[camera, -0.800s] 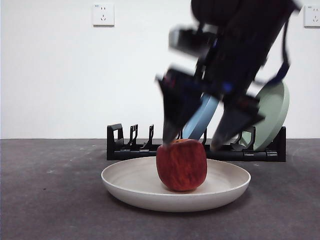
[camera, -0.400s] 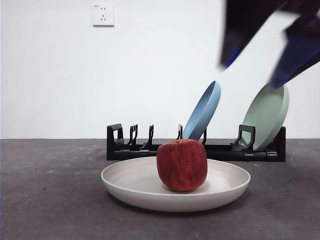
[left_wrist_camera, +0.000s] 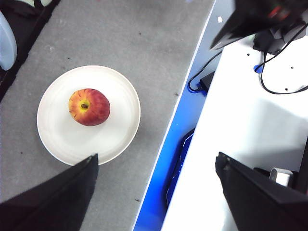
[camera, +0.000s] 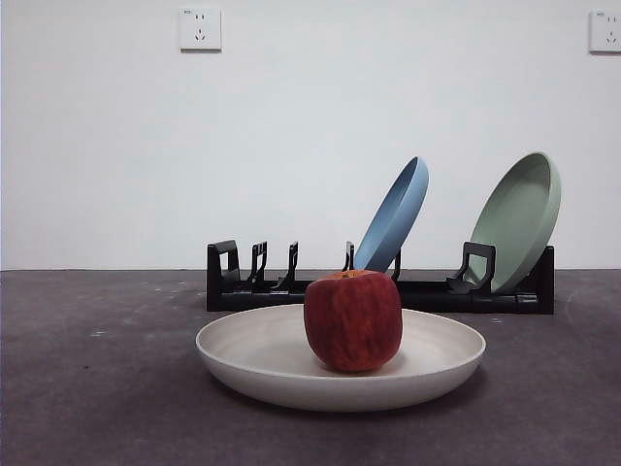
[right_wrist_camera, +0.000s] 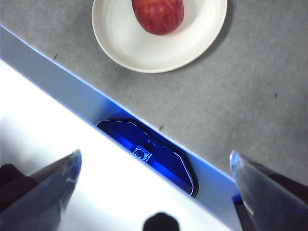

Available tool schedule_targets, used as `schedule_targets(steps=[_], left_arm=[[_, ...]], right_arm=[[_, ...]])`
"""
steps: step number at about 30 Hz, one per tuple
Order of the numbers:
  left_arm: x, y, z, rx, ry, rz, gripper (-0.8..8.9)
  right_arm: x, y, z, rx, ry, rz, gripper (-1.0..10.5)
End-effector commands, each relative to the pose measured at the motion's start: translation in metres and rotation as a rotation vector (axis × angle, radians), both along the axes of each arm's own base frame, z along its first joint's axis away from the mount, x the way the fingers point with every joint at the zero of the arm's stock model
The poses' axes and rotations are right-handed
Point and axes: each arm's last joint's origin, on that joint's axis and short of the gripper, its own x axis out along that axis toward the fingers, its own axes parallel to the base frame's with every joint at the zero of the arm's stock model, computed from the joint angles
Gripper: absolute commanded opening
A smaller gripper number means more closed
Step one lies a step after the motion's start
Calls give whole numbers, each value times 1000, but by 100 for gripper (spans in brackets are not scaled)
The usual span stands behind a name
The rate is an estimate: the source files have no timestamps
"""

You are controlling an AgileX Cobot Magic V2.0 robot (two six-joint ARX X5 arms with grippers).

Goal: Take the yellow plate from the plate rack,put the plate on the table,take the apple from the table,put the apple in the plate

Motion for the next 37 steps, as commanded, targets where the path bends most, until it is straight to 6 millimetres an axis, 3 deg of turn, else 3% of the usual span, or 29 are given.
schedule_targets(steps=[1, 6, 9, 12, 13, 14, 37], left_arm=[[-1, 2, -2, 30, 15, 4, 409], [-1, 3, -3, 34, 17, 4, 409], [-1, 3, -3, 35, 17, 4, 393], [-2, 3, -3, 46, 21, 3, 92], [-2, 3, -3, 45, 21, 4, -32], [-2, 3, -3, 45, 21, 3, -2], [-1, 1, -1, 16, 6, 6, -3]], right_arm=[[-7, -5, -1, 18, 10, -26, 617], [-10, -8, 0, 28, 1, -28, 616], [-10, -8, 0, 28, 2, -28, 553], [-10, -8, 0, 27, 2, -28, 284], [-10, -8, 0, 27, 2, -28, 116], [-10, -8, 0, 27, 1, -28, -10], [-10, -8, 1, 26, -4, -30, 1]])
